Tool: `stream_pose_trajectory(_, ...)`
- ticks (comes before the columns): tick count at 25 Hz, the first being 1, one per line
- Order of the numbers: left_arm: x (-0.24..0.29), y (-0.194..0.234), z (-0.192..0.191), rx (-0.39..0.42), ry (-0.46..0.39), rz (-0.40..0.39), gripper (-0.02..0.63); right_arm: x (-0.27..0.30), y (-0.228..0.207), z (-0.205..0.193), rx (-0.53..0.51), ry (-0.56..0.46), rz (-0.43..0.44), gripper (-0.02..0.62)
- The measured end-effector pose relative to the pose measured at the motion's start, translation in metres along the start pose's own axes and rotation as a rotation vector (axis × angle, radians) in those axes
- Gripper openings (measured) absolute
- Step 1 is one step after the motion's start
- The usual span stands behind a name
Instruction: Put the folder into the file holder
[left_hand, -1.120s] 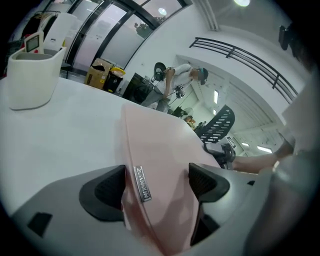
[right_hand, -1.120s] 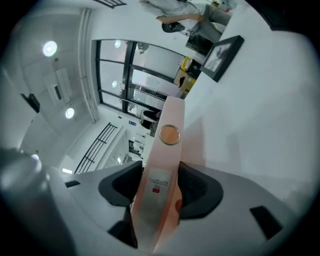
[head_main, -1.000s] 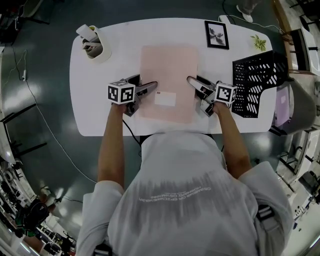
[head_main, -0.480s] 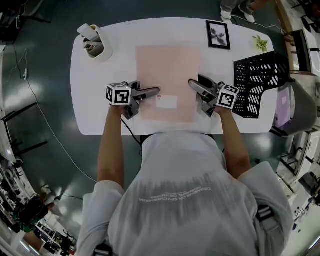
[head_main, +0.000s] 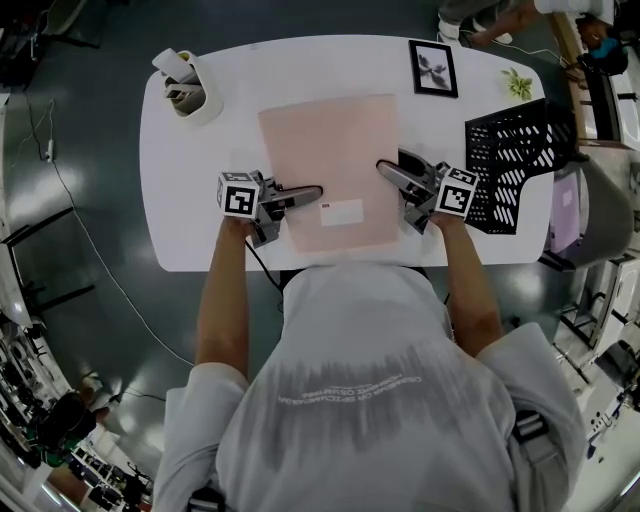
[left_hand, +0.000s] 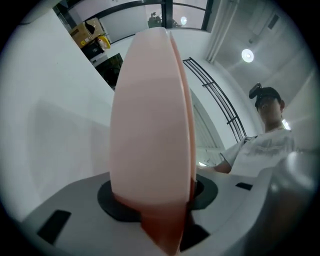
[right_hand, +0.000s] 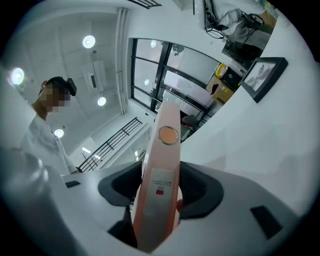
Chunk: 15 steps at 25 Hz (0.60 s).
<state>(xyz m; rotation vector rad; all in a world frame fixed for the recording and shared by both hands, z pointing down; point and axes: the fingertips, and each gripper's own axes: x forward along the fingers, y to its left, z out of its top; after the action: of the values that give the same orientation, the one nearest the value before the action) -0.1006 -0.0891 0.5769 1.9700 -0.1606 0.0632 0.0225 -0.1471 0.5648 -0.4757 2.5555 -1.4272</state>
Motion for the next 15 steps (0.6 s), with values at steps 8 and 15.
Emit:
stream_pose_trajectory(8,0.000,-0.007,-0.004,0.064,-0.072,0.029,0.178,0.004,0.005,0.004,0.001,-0.025,-0.035,0.242)
stream_pose_trajectory(15,-0.009,-0.026,0.000,0.159,-0.111,0.059,0.166,0.000,0.020,0.002,-0.064,0.010,-0.057,0.255)
